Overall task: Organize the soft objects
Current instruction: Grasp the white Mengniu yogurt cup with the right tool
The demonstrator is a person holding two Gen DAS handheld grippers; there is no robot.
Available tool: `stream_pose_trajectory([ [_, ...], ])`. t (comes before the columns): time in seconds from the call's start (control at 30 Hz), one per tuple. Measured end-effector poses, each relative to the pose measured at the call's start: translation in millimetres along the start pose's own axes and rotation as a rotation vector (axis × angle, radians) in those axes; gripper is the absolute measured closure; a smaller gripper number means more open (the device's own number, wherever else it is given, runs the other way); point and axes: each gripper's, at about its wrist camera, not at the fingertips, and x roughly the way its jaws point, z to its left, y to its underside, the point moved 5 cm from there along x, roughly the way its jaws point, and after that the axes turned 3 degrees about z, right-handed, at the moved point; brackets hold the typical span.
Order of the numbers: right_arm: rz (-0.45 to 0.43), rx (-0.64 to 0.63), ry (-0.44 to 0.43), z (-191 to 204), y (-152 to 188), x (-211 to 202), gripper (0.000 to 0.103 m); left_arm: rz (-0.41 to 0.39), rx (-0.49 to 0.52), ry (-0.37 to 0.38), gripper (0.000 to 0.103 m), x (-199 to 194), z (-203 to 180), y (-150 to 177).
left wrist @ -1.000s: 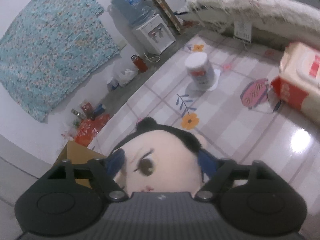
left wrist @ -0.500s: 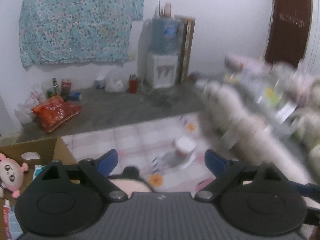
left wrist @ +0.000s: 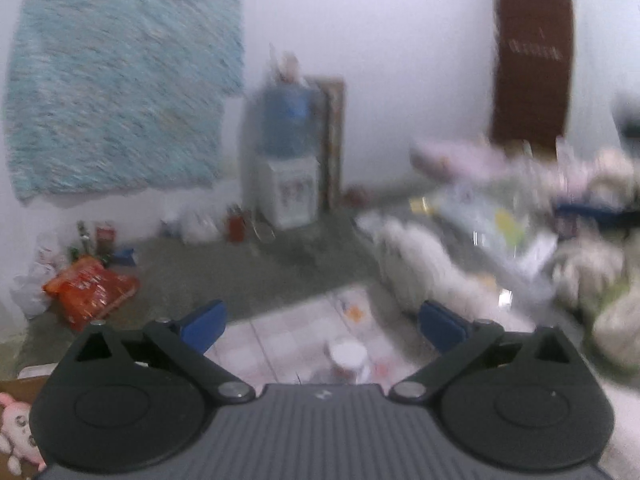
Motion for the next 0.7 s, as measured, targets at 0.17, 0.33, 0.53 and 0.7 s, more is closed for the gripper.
stream_pose_trajectory([
  [0.17, 0.126, 0.066, 0.068, -50.5, -24.7, 73.7, 0.001, 0.132, 0.102, -0.047, 0.000, 89.8, -21.1, 20.2],
  [0.33, 0.252, 0.211, 0.174, -130.0, 5.6, 133.6, 0.022, 0.242, 0.150, -0.061, 0.002, 158.6, -33.2, 42.7],
  [0.53, 0.315, 0.333, 0.201, -183.5, 59.4, 151.8, 0.030, 0.312, 0.140, -0.045, 0.015, 204.6, -38.7, 53.0],
  [0.7, 0.311, 0.362, 0.188, -198.1, 79.4, 146.1, 0.029, 0.373, 0.098, -0.033, 0.046, 229.3, -36.4, 58.7],
])
